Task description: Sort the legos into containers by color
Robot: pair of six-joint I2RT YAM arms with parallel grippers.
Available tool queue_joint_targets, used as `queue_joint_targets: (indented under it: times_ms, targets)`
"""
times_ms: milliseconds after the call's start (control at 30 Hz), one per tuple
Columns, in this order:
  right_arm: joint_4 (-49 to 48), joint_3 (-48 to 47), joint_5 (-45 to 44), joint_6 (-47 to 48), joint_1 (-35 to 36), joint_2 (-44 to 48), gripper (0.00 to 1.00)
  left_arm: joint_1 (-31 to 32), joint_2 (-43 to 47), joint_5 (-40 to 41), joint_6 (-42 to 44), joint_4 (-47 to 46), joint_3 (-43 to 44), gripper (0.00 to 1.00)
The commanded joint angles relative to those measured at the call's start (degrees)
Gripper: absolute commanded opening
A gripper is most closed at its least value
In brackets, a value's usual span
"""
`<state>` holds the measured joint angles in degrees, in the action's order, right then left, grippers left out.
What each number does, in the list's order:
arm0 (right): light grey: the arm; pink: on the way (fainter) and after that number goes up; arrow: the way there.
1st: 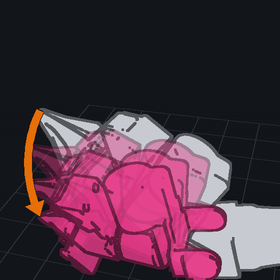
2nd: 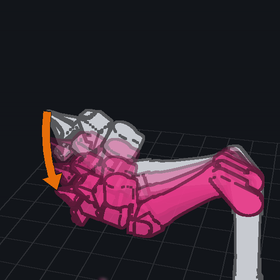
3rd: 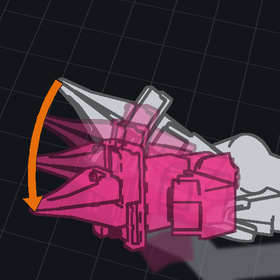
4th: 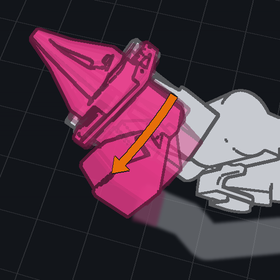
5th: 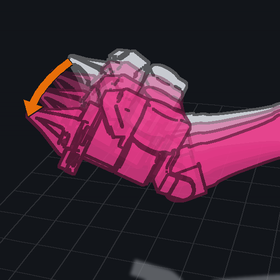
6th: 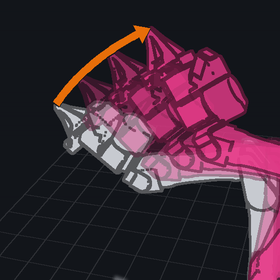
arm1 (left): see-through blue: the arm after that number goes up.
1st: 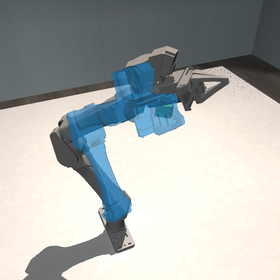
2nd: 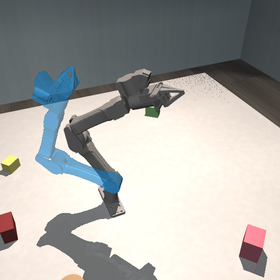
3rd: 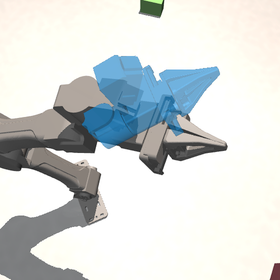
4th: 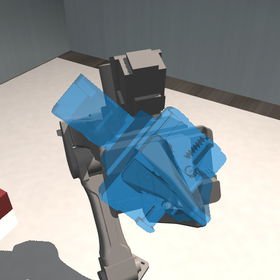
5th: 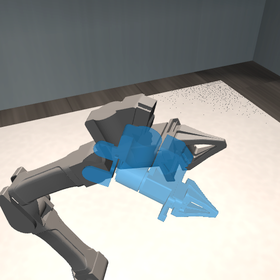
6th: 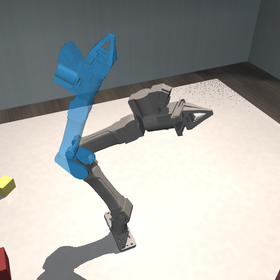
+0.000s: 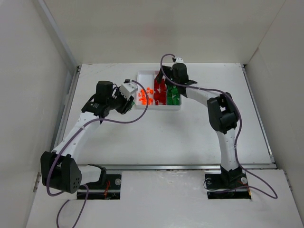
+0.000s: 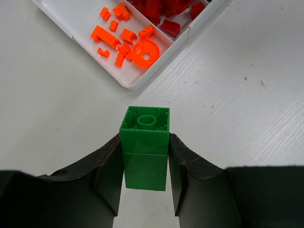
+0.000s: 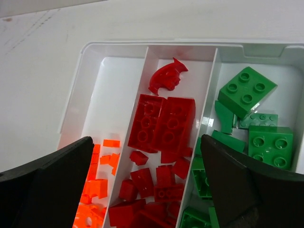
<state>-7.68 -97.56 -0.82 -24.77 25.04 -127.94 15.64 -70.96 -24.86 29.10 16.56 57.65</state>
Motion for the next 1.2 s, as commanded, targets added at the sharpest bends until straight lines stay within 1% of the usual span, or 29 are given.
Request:
queue_joint_targets:
  times_ms: [0, 67, 100, 133, 167, 200, 233, 267, 300, 333, 367, 400, 467, 500, 533, 600, 633, 667, 700, 733, 767, 833, 1033, 1167]
  targets:
    - [-0.9, -2.5, 3.4, -0.2, -1.7, 2.9, 1.0, -0.3, 0.2, -1.7, 0.5, -1.8, 1.2, 0.0]
    - [-0.9, -1.9, 6.1, 3.2, -2.3, 4.9, 1.0, -0.3, 0.2, -3.0, 1.8, -1.3, 1.2, 0.0]
    - [-0.9, -1.8, 11.0, 6.0, -2.3, 5.9, 1.0, -0.3, 0.2, -3.6, 2.4, -1.3, 1.7, 0.0]
    - [-0.9, -1.3, 14.4, 9.5, -2.3, 8.2, 1.0, -0.3, 0.2, -4.2, 3.0, -0.5, 1.7, 0.0]
    - [-0.9, -0.2, 18.4, 16.7, -2.3, 9.5, 1.0, -0.3, 0.2, -6.0, 3.7, 0.3, 2.5, 0.0]
    - [-0.9, 0.9, 26.6, 20.1, -2.3, 11.0, 1.0, -0.3, 0.2, -7.1, 5.0, 0.3, 2.5, 0.0]
    - [-0.9, 3.7, 31.3, 23.4, -2.3, 12.5, 1.0, -0.3, -0.3, -8.3, 5.7, 1.8, 3.3, 0.0]
    - [-0.9, 5.3, 35.9, 29.3, -2.3, 15.6, 1.0, -0.3, -0.3, -9.8, 6.4, 2.3, 3.3, 0.0]
    - [-0.9, 7.2, 40.0, 31.8, -1.7, 17.1, 1.0, -0.3, -0.3, -12.8, 7.2, 2.9, 4.0, 0.0]
    - [-0.9, 9.1, 46.5, 34.1, -1.0, 18.7, 1.0, -0.3, -0.8, -14.7, 9.4, 3.8, 4.9, 0.0]
    - [-0.9, 12.8, 49.0, 36.2, -1.0, 21.4, 1.0, -0.3, -1.5, -16.5, 11.0, 6.6, 5.5, 0.0]
    - [-0.9, 14.4, 50.9, 38.8, 0.1, 22.5, 1.0, -0.3, -1.6, -19.8, 12.8, 8.3, 6.9, 0.0]
    - [-0.9, 17.8, 54.8, 39.5, 1.8, 24.4, 0.96, -0.3, -2.8, -22.1, 16.1, 13.0, 8.4, 0.0]
    - [-0.9, 18.5, 55.6, 39.5, 2.4, 25.0, 0.94, -0.3, -2.8, -22.9, 18.8, 14.5, 9.1, 0.0]
    - [-0.1, 18.5, 56.3, 40.3, 3.1, 25.6, 0.84, -0.3, -3.7, -24.4, 20.1, 15.9, 10.8, 0.0]
    - [2.0, 19.0, 57.8, 40.9, 5.3, 25.6, 0.72, -0.3, -4.4, -25.5, 22.7, 19.5, 12.4, 0.0]
    - [2.7, 19.0, 57.8, 41.5, 6.0, 25.6, 0.68, -0.3, -4.9, -26.1, 24.2, 20.3, 13.7, 0.0]
    - [3.2, 19.0, 57.8, 41.5, 6.6, 26.2, 0.68, -0.3, -4.9, -26.1, 24.2, 20.3, 13.7, 0.0]
    - [3.2, 19.0, 57.8, 42.1, 7.9, 26.2, 0.7, -0.3, -5.4, -26.1, 25.0, 21.1, 14.6, 0.0]
    - [3.2, 19.5, 57.8, 43.1, 8.4, 26.9, 0.74, -0.3, -5.4, -26.1, 25.0, 21.8, 14.6, 0.0]
    - [3.2, 19.5, 57.0, 43.1, 9.0, 27.7, 0.83, -0.3, -5.4, -26.6, 25.8, 21.8, 15.3, 0.0]
    - [3.2, 20.0, 56.5, 43.9, 9.6, 28.3, 0.87, -0.3, -5.4, -26.6, 26.4, 23.0, 15.8, 0.0]
    - [3.2, 20.0, 57.5, 44.5, 11.3, 28.8, 0.87, 0.2, -5.4, -26.6, 28.3, 24.1, 16.9, 0.0]
    - [3.2, 18.6, 56.6, 44.5, 12.5, 28.8, 0.81, 0.7, -5.4, -26.1, 28.3, 24.7, 16.9, 0.0]
